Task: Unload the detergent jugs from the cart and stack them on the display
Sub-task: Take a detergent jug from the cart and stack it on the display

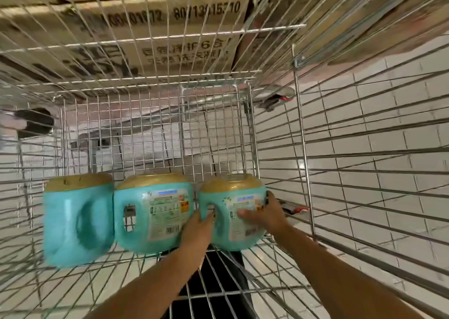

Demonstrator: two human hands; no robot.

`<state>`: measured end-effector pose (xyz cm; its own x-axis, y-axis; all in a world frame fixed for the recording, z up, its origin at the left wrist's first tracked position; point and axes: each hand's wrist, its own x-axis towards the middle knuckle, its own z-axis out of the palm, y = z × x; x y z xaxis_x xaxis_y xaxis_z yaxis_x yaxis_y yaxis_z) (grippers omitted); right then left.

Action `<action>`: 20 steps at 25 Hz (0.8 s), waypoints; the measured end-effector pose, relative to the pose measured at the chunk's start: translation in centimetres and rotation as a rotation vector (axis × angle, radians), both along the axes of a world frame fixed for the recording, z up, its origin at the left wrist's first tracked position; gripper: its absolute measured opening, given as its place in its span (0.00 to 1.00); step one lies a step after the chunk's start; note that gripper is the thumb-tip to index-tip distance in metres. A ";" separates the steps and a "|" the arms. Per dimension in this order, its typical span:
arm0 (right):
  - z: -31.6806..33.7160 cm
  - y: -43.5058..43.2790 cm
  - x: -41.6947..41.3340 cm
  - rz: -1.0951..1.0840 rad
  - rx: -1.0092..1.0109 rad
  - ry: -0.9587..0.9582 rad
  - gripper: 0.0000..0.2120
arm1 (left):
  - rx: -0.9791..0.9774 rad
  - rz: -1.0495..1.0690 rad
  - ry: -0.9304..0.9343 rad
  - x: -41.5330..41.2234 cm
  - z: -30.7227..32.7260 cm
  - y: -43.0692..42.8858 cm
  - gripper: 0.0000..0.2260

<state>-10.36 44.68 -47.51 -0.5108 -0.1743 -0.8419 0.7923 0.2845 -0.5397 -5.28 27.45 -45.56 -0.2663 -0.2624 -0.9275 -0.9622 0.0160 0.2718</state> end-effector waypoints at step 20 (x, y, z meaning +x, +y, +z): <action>17.2 -5.4 -6.8 -0.119 -0.189 0.033 0.33 | 0.398 0.420 0.327 -6.9 15.9 -9.1 0.04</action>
